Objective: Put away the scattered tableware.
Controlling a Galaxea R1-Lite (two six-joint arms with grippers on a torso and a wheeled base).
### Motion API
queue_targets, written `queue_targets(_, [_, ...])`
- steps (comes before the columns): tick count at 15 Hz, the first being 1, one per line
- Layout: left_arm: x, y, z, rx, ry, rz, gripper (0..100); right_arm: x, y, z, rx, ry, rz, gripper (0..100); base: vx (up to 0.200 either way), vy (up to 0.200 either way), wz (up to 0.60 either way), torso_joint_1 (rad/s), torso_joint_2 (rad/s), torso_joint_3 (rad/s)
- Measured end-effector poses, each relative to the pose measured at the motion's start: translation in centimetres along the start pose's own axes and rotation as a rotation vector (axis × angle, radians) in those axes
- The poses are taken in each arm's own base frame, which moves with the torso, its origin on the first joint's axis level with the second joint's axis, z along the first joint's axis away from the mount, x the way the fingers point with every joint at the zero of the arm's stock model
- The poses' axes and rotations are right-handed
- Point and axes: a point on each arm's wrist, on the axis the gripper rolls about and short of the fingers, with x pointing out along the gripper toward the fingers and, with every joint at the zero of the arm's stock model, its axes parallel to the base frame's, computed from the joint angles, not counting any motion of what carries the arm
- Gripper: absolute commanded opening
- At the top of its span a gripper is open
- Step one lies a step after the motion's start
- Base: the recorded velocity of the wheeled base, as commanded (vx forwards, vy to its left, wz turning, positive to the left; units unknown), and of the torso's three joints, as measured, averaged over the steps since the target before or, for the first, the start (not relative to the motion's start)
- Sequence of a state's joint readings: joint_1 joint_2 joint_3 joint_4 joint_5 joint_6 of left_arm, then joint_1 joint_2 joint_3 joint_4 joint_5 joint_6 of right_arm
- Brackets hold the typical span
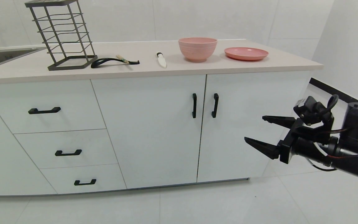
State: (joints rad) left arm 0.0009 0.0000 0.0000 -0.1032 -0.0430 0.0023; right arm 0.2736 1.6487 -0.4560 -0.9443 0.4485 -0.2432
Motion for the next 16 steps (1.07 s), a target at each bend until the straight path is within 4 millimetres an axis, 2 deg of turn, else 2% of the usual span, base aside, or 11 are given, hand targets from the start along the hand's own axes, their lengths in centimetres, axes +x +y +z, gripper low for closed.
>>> queue_targets(2, [-0.2, 0.0, 2.2, 0.010, -0.214, -0.013, 100, 0.0, 0.2, -0.5, 0.005, 0.008, 0.004, 100, 0.000, 0.000, 0.00, 0.000, 0.00, 0.000])
queue_targets(3, [-0.3, -0.1, 2.5, 0.007, -0.241, -0.037, 100, 0.0, 0.2, -0.6, 0.007, 0.009, 0.006, 100, 0.000, 0.000, 0.00, 0.000, 0.00, 0.000])
queue_targets(5, [-0.6, -0.3, 3.5, -0.021, -0.226, -0.112, 100, 0.2, 0.3, -0.5, 0.006, 0.001, 0.044, 100, 0.000, 0.000, 0.00, 0.000, 0.00, 0.000])
queue_targets(9, [-0.5, -0.3, 8.1, -0.121, -0.155, -0.285, 100, 0.4, 0.7, -0.4, 0.013, -0.011, 0.091, 100, 0.000, 0.000, 0.00, 0.000, 0.00, 0.000])
queue_targets(12, [1.2, -0.2, 10.7, -0.163, -0.085, -0.446, 100, 0.3, 0.7, -0.4, 0.020, -0.017, 0.111, 100, 0.000, 0.000, 0.00, 0.000, 0.00, 0.000])
queue_targets(16, [5.5, -1.0, 12.6, -0.115, -0.038, -0.614, 100, 0.2, 0.5, -0.5, 0.013, -0.024, 0.100, 100, 0.000, 0.000, 0.00, 0.000, 0.00, 0.000])
